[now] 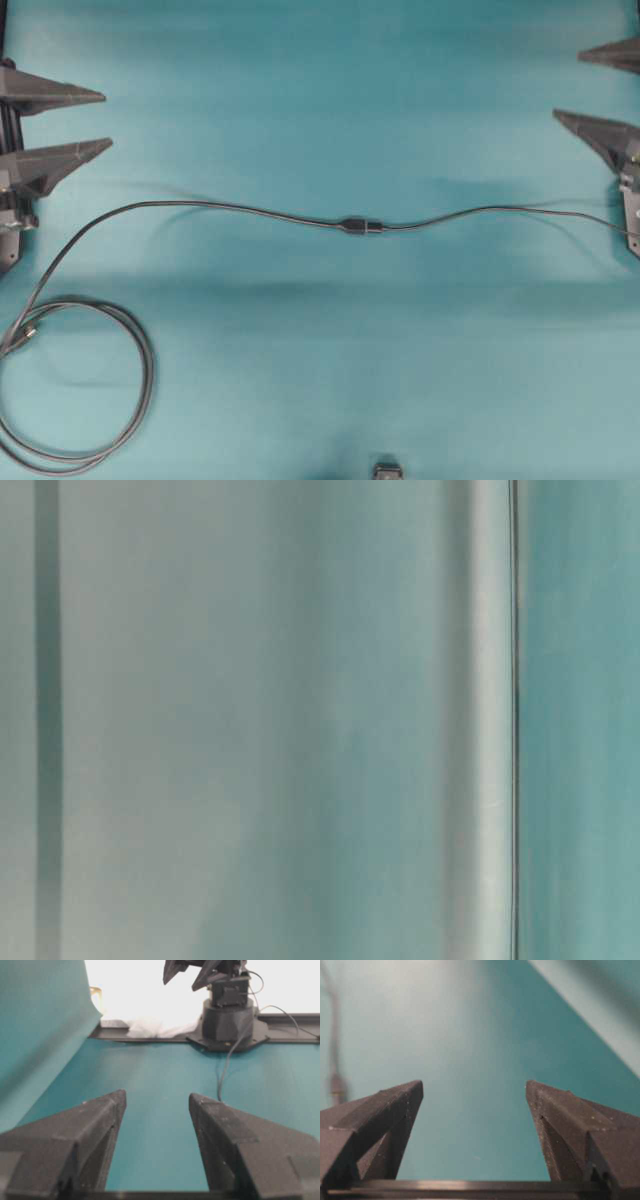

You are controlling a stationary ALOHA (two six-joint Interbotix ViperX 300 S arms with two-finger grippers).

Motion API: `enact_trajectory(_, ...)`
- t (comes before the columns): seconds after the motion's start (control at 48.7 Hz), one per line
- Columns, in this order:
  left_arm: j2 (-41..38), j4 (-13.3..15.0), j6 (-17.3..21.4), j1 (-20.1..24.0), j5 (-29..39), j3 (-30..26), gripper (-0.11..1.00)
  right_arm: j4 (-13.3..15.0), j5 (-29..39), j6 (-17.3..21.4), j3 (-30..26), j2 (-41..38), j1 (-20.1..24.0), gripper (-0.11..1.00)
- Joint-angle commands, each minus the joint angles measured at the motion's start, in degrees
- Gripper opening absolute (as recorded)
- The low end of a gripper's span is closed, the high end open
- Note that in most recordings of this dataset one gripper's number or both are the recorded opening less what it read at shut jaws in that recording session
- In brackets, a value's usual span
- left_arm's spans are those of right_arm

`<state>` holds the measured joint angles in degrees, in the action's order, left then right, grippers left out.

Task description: Insert the USB using both arms.

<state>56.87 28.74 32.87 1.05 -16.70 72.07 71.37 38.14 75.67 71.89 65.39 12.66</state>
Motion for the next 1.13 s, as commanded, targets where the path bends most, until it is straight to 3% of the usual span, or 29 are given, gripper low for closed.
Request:
enact_trajectory(0.0,-0.18,0.09,-0.7,-0.44,0.09,-0.79,0.72,0.0,-1.85,0.09,-0.79,-0.26,-0.18,0.87)
enact_trajectory(0.41,-0.18,0.09,-1.05,-4.83,0.0,-0.97,0.72,-0.44,-3.16,0.09,-0.35,-0.26,-0.18,0.87)
enact_trajectory(0.698,0.0,0.09,-1.05,-5.1,0.0,-1.05,0.72,-0.44,-3.16,-0.09,0.09,-0.26,-0.18,0.87)
enact_trajectory(1.108,0.35,0.0,-0.79,-5.45,0.35,2.29,0.72,-0.53,-7.91,3.08,1.93,-0.26,-0.18,0.87)
